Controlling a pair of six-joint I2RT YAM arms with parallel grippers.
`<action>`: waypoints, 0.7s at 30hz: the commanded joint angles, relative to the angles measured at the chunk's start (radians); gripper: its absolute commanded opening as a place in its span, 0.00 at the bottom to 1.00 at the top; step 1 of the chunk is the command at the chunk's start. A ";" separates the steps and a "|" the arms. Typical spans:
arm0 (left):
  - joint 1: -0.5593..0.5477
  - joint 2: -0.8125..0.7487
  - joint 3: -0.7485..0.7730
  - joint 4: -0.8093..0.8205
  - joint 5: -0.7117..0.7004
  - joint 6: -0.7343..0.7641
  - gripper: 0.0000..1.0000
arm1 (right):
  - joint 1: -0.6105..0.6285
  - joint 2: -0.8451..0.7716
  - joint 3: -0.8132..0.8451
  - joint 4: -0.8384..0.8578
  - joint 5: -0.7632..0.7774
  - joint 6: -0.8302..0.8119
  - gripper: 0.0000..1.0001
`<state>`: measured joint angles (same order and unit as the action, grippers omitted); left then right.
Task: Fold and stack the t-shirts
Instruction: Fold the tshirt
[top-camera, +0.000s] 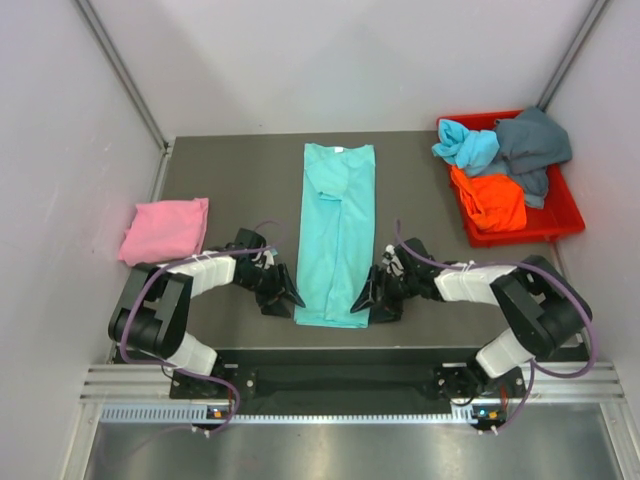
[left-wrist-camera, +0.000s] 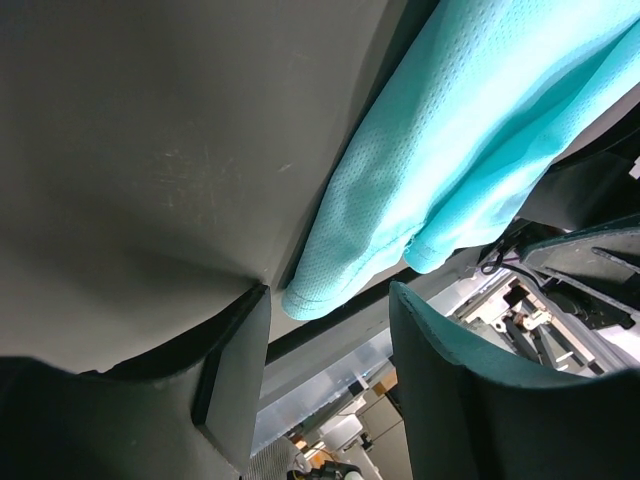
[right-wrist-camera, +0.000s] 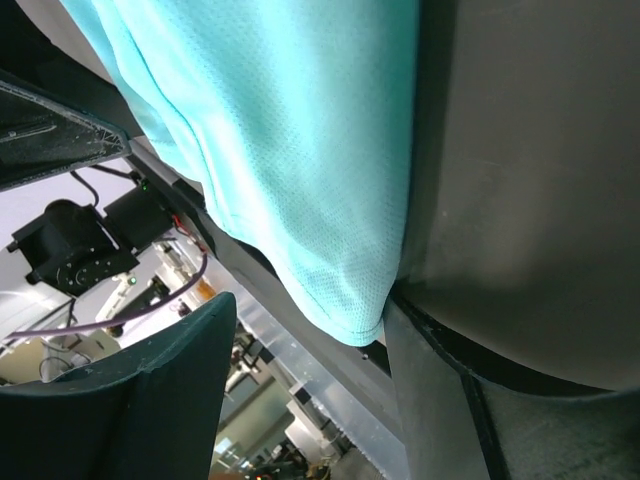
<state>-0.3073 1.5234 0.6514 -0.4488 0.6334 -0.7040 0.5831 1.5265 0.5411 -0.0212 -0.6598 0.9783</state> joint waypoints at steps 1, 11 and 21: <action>0.002 0.014 -0.007 0.035 -0.029 0.014 0.56 | 0.041 0.030 0.020 0.014 0.066 0.005 0.62; -0.003 0.038 -0.006 0.035 -0.020 0.037 0.51 | 0.069 0.038 0.017 0.004 0.098 -0.001 0.59; -0.009 0.076 0.008 0.044 -0.001 0.051 0.40 | 0.073 0.046 0.022 0.014 0.103 -0.013 0.44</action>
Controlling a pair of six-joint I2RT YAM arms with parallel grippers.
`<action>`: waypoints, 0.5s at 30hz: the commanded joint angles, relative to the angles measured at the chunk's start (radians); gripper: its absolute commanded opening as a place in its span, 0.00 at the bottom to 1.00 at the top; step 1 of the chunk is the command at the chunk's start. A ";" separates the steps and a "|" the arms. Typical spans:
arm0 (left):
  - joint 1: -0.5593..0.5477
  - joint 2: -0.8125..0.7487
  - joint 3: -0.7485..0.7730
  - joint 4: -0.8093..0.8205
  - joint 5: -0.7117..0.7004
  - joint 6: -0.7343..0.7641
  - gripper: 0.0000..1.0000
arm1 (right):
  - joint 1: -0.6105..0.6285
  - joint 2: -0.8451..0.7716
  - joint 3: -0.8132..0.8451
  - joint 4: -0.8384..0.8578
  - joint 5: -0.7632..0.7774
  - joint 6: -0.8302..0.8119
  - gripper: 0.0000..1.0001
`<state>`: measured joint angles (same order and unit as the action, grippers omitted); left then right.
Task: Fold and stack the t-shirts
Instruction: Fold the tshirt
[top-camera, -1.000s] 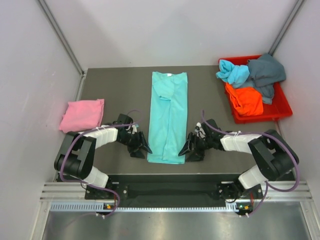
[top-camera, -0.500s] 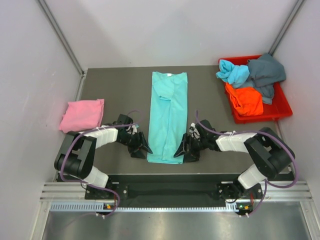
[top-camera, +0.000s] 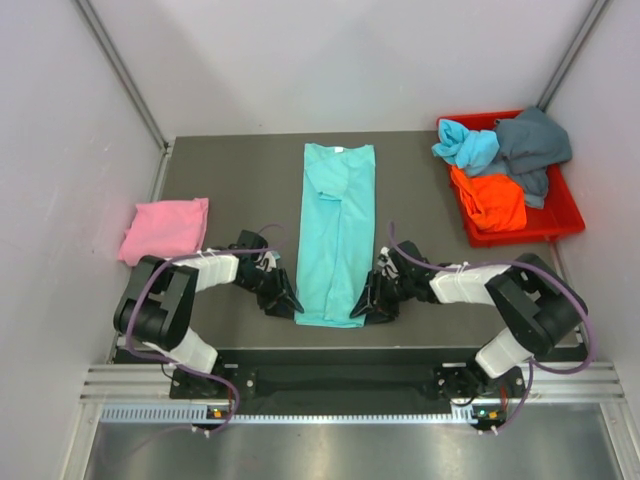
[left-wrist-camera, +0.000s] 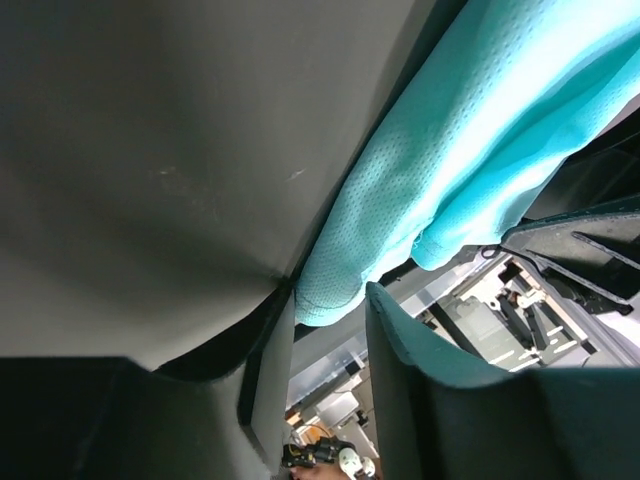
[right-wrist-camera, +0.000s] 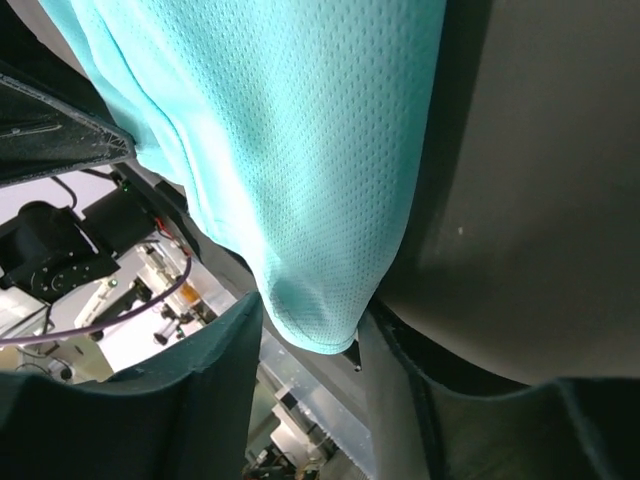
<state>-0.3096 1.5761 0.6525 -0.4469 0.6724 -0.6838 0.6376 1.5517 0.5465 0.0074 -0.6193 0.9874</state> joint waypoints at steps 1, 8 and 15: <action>-0.006 0.025 0.009 0.040 -0.040 0.030 0.35 | 0.020 0.022 0.017 -0.017 0.062 -0.026 0.42; -0.006 0.006 0.001 0.030 -0.043 0.032 0.19 | 0.020 0.033 0.017 0.022 0.056 -0.027 0.35; -0.006 -0.011 0.002 0.047 -0.031 0.027 0.00 | 0.019 0.035 0.021 0.034 0.058 -0.038 0.00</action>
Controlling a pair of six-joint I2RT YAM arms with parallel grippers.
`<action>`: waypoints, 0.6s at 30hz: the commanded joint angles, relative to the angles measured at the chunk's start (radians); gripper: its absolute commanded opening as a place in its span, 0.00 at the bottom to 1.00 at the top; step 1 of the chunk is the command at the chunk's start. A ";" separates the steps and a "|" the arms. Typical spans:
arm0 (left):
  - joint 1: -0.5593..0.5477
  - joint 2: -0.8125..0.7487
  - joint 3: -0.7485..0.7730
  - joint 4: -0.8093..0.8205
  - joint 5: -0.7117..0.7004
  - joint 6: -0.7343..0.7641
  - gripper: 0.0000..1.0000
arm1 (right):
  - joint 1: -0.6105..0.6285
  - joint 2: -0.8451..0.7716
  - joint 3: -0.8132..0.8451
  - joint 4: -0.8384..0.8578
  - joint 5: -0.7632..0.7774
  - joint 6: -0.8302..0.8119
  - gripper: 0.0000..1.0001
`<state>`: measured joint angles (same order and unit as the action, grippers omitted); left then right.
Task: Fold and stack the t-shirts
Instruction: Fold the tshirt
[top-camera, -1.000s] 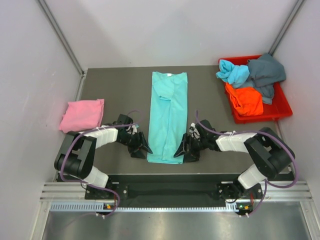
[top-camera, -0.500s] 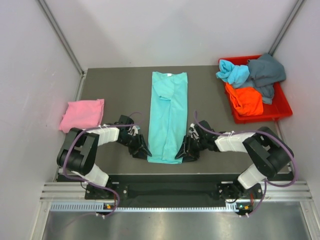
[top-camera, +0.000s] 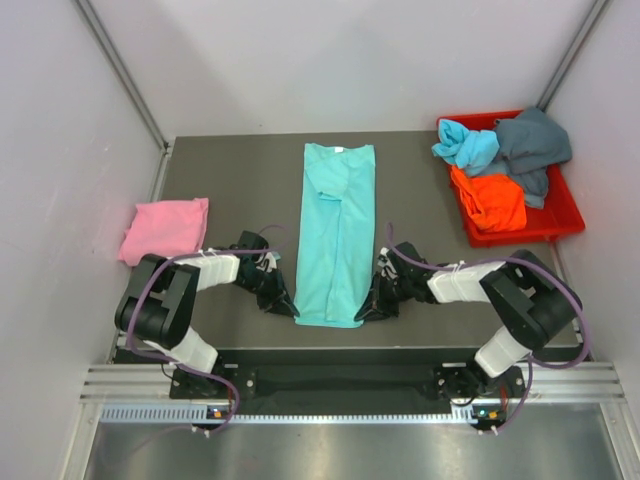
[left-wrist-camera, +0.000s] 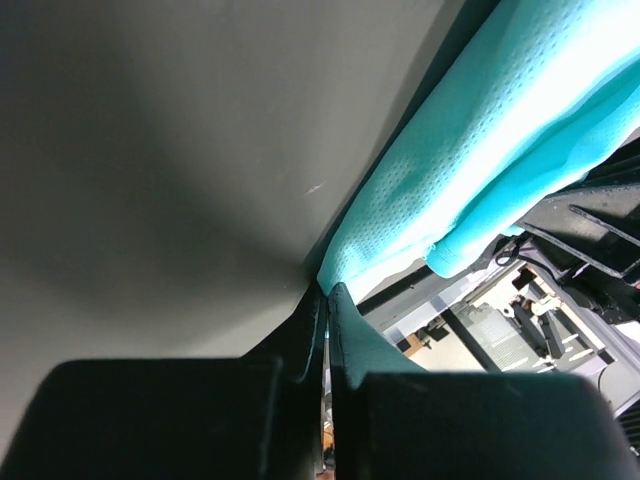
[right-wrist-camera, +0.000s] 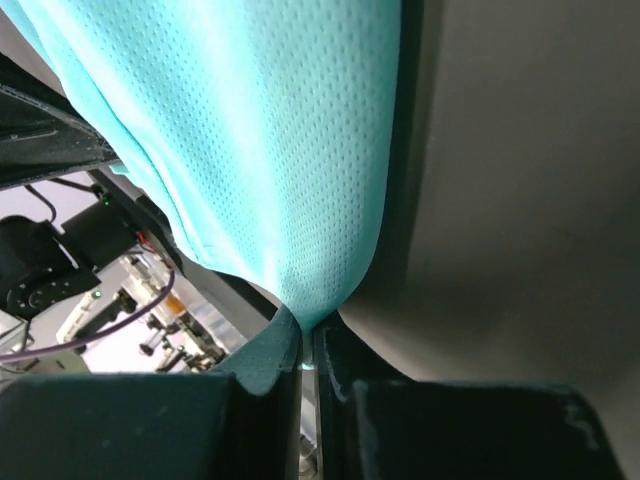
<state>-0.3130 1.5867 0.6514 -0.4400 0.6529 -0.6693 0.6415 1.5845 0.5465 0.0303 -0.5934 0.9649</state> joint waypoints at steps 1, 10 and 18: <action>-0.003 -0.027 0.004 0.038 -0.010 0.014 0.00 | 0.017 -0.001 0.023 0.007 0.035 -0.017 0.00; -0.009 -0.102 0.100 -0.022 -0.016 0.065 0.00 | 0.012 -0.122 0.085 -0.138 0.090 -0.112 0.00; -0.009 -0.099 0.232 -0.081 -0.027 0.094 0.00 | -0.083 -0.167 0.239 -0.279 0.118 -0.248 0.00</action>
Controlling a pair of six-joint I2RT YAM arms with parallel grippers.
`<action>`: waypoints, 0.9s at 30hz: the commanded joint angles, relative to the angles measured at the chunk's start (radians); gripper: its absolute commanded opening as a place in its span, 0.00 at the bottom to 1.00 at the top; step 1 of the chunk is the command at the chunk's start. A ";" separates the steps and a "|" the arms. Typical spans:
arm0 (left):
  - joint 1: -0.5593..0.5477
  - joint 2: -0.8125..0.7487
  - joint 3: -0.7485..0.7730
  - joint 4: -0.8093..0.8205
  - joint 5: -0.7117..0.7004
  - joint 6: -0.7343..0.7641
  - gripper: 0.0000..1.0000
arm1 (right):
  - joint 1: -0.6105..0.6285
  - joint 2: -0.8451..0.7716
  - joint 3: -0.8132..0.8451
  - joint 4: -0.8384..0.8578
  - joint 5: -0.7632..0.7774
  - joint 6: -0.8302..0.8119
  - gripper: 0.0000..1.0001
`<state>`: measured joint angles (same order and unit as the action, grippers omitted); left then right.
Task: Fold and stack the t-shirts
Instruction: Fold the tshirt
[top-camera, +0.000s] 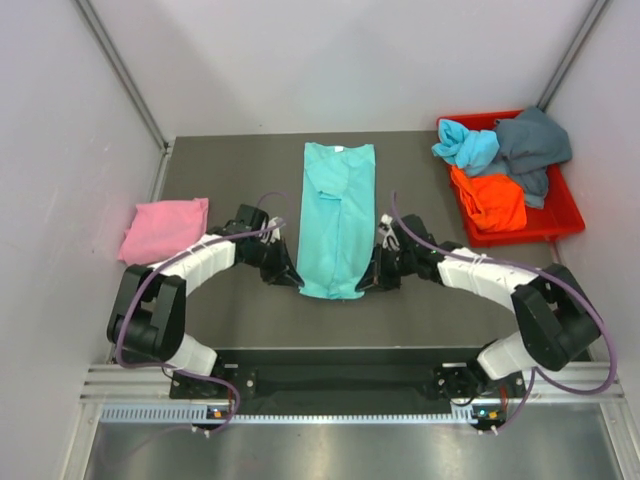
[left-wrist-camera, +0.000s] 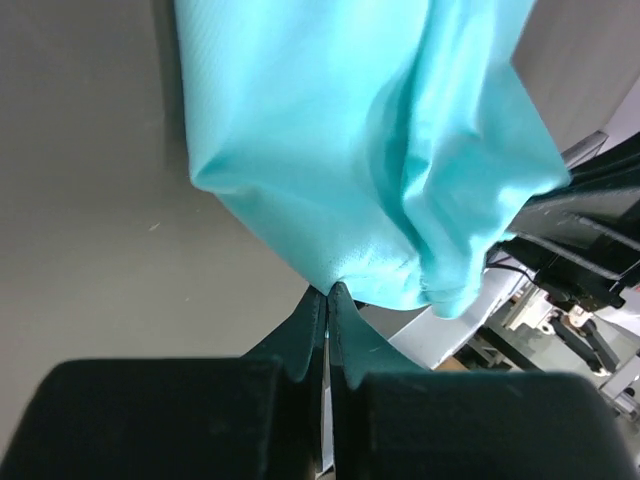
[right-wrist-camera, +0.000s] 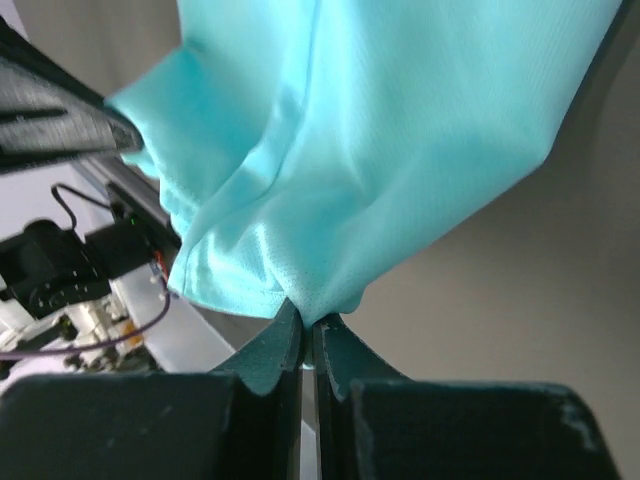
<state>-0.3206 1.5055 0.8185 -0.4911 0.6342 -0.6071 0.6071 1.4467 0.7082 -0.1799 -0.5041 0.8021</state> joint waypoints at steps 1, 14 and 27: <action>-0.003 -0.013 0.106 -0.033 -0.013 0.041 0.00 | -0.062 -0.028 0.094 -0.078 0.038 -0.096 0.00; 0.005 0.235 0.510 -0.037 -0.080 0.124 0.00 | -0.234 0.086 0.260 0.038 0.033 -0.158 0.00; 0.063 0.441 0.714 0.009 -0.108 0.130 0.00 | -0.271 0.386 0.557 0.072 0.056 -0.256 0.00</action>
<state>-0.2790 1.9373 1.4746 -0.5255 0.5323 -0.4946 0.3496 1.7977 1.1606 -0.1623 -0.4534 0.5926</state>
